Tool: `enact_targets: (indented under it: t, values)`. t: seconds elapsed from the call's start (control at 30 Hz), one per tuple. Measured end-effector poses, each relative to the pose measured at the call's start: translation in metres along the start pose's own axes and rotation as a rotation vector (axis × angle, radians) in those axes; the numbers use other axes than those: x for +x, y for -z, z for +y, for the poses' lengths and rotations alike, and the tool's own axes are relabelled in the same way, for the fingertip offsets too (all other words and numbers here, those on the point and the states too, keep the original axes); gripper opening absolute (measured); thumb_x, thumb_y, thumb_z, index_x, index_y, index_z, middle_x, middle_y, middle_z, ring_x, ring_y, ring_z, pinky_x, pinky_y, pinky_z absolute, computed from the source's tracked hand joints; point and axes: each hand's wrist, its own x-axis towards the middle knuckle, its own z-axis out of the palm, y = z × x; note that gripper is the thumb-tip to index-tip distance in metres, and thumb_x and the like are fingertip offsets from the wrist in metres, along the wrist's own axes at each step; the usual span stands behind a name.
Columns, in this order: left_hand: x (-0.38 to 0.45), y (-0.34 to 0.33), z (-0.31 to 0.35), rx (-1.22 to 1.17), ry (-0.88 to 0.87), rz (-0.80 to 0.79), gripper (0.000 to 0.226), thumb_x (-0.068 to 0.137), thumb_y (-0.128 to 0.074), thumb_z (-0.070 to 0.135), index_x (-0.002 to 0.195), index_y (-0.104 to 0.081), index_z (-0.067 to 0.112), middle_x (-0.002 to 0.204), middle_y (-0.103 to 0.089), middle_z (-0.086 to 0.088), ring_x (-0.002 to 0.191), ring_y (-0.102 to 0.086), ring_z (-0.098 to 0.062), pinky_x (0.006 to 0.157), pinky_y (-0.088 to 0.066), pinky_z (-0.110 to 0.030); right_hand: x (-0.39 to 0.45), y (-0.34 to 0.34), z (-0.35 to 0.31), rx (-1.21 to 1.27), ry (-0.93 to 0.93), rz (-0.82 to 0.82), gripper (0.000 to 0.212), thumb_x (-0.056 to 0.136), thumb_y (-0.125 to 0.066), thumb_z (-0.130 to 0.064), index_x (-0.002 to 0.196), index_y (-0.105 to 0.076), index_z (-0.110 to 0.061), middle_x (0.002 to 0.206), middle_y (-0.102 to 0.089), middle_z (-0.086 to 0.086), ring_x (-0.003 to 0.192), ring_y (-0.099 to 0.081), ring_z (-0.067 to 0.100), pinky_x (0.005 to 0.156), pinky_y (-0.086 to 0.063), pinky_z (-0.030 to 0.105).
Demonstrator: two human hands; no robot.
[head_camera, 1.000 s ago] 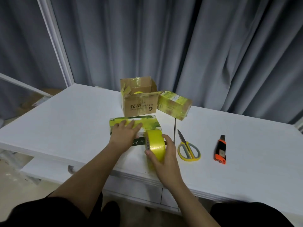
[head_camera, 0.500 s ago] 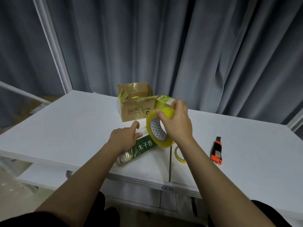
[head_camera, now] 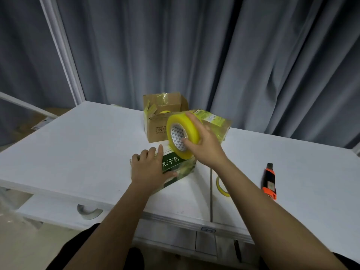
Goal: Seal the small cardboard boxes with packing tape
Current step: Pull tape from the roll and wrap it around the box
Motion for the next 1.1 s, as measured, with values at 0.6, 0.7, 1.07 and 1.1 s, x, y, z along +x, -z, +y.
enact_targets:
  t: [0.6,0.7,1.07,1.1]
  values:
    - [0.007,0.018,-0.003,-0.04,-0.003,-0.148,0.095,0.074,-0.038,0.084,0.145,-0.026,0.022,0.135,-0.048,-0.004,0.115,-0.049,-0.028,0.089,-0.04,-0.039,-0.087,0.025,0.012,-0.207,-0.121,-0.128,0.077,0.084,-0.064,-0.03,0.144,-0.02,-0.052,0.112,-0.044,-0.003,0.104,-0.049,0.017,0.077,-0.039,0.024]
    - [0.013,0.027,-0.01,-0.453,0.044,-0.325,0.078,0.069,-0.044,0.085,0.125,-0.055,0.03,0.118,-0.062,0.002,0.101,-0.059,-0.021,0.074,-0.044,-0.031,-0.077,0.036,-0.001,-0.107,-0.043,0.013,0.086,0.077,-0.073,-0.026,0.139,-0.019,-0.054,0.119,-0.035,-0.013,0.097,-0.04,-0.005,0.072,-0.036,0.01]
    - [-0.009,0.02,0.02,-0.25,-0.039,0.06,0.048,0.089,-0.046,0.059,0.114,-0.054,0.019,0.117,-0.054,-0.002,0.103,-0.051,-0.023,0.072,-0.037,-0.032,-0.029,-0.002,-0.011,-0.227,-0.079,0.05,0.064,0.08,-0.063,-0.051,0.133,-0.029,-0.056,0.121,-0.046,-0.001,0.109,-0.052,0.024,0.082,-0.047,0.035]
    - [-0.016,0.016,0.024,-0.265,-0.048,0.041,0.061,0.088,-0.036,0.067,0.121,-0.052,0.018,0.125,-0.051,-0.004,0.11,-0.05,-0.025,0.08,-0.038,-0.034,-0.035,-0.007,-0.008,-0.192,-0.079,0.057,0.068,0.081,-0.061,-0.048,0.135,-0.021,-0.058,0.121,-0.049,0.0,0.108,-0.054,0.025,0.084,-0.049,0.039]
